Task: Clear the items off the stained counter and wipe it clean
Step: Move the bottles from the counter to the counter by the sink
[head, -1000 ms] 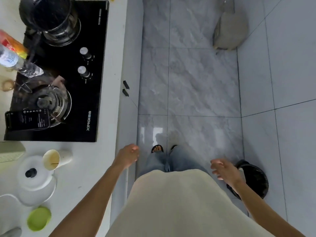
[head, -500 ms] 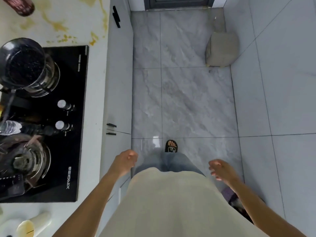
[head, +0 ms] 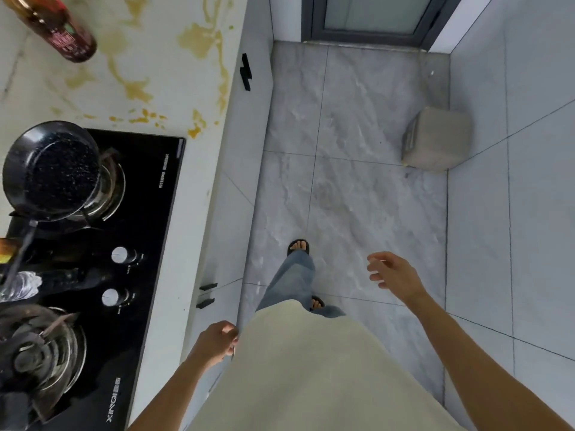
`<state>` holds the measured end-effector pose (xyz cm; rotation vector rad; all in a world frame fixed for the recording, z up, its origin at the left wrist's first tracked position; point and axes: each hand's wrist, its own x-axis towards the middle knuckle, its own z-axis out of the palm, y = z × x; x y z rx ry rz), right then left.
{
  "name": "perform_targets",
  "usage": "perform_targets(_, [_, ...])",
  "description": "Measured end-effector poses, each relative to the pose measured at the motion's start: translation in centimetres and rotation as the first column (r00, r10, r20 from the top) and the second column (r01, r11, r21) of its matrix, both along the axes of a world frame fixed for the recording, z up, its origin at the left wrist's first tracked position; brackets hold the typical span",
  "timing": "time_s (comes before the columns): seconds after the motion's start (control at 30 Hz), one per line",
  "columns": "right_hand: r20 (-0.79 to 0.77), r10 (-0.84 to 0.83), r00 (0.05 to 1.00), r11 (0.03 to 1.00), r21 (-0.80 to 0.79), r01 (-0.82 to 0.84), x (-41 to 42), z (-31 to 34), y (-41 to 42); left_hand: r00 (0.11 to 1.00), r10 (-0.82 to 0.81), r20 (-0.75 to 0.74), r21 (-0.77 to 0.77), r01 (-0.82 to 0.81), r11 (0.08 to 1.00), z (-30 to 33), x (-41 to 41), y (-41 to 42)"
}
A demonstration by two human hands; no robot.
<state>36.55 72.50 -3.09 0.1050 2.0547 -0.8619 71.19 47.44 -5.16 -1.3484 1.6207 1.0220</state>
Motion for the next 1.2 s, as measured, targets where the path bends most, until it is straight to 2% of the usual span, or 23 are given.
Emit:
perform_targets(0.1, [0.039, 0.016, 0.999, 0.998, 0.065, -0.018, -2.6, -0.8, -1.0, 0.999, -0.02, -0.049, 0.002, 0.021, 1.0, 0.0, -6.4, -3.4])
perform_targets(0.17, [0.065, 0.01, 0.998, 0.995, 0.101, -0.016, -4.0, -1.5, -1.0, 0.995, 0.039, -0.089, -0.004, -0.04, 0.999, 0.5, -11.4, -5.8])
perform_targets(0.37, [0.185, -0.103, 0.977, 0.973, 0.225, 0.06, -7.7, -2.1, 0.8, 0.966, 0.051, -0.253, 0.035, -0.044, 0.998, 2.2, -26.2, -11.4])
perform_targets(0.43, [0.185, -0.085, 0.979, 0.965, 0.26, 0.035, -9.4, -1.9, 1.0, 0.946, 0.048, -0.321, 0.016, -0.045, 0.999, 2.6, -30.6, -12.8])
perform_targets(0.53, [0.238, -0.028, 0.971, 0.952, 0.302, -0.046, -13.4, -2.6, 0.4, 0.936, 0.067, -0.345, 0.005, -0.069, 0.998, 2.3, -36.1, -14.7])
perform_targets(0.67, [0.229, -0.025, 0.973, 0.954, 0.296, -0.045, -22.4, -3.6, -2.7, 0.933, 0.202, -0.298, 0.054, -0.195, 0.979, 1.0, -40.5, -16.5])
perform_targets(0.8, [0.163, -0.031, 0.986, 0.972, 0.235, -0.009, -31.8, -3.2, -8.6, 0.957, 0.162, -0.242, -0.045, -0.178, 0.983, 0.7, -41.9, -17.2])
perform_targets(1.0, [0.049, 0.23, 0.972, 0.968, 0.097, -0.233, -42.3, -1.8, -21.4, 0.994, 0.086, -0.074, -0.058, -0.09, 0.994, 0.4, -40.9, -16.6])
perform_targets(1.1, [0.018, 0.339, 0.941, 0.94, 0.041, -0.339, -45.6, -1.2, -28.0, 0.97, 0.243, -0.028, -0.072, -0.244, 0.967, 0.2, -40.9, -16.5])
perform_targets(1.2, [0.003, 0.443, 0.896, 0.896, -0.005, -0.443, -47.7, -1.0, -33.7, 0.976, 0.218, 0.014, -0.034, -0.217, 0.976, -0.1, -41.3, -17.1])
